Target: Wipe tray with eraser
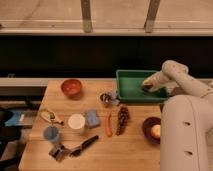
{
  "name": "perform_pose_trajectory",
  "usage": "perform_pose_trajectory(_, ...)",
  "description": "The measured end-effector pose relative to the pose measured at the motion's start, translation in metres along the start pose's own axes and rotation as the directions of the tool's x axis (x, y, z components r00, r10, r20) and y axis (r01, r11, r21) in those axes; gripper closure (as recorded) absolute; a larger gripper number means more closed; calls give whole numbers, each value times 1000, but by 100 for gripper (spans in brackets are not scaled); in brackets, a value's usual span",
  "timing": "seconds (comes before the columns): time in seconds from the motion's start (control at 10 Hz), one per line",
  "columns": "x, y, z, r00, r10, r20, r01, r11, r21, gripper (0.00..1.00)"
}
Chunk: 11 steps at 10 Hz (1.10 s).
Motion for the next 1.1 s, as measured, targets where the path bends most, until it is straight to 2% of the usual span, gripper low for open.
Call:
perform_pose_trajectory(0.2, -4, 1, 5, 1000, 2, 0, -3, 1000, 8, 100)
perform_pose_trajectory(0.4, -2, 17, 21, 1000, -8, -22, 8, 1000, 5, 100)
perform_pose_trajectory(0.6, 3, 33, 35, 998, -24, -50, 24, 1000, -14, 100)
perform_pose_trajectory(0.8, 17, 54, 41, 995, -66, -75, 62, 997, -50, 100)
perform_pose_trajectory(1.1, 43, 64, 11, 987, -137, -82, 129, 987, -96, 100)
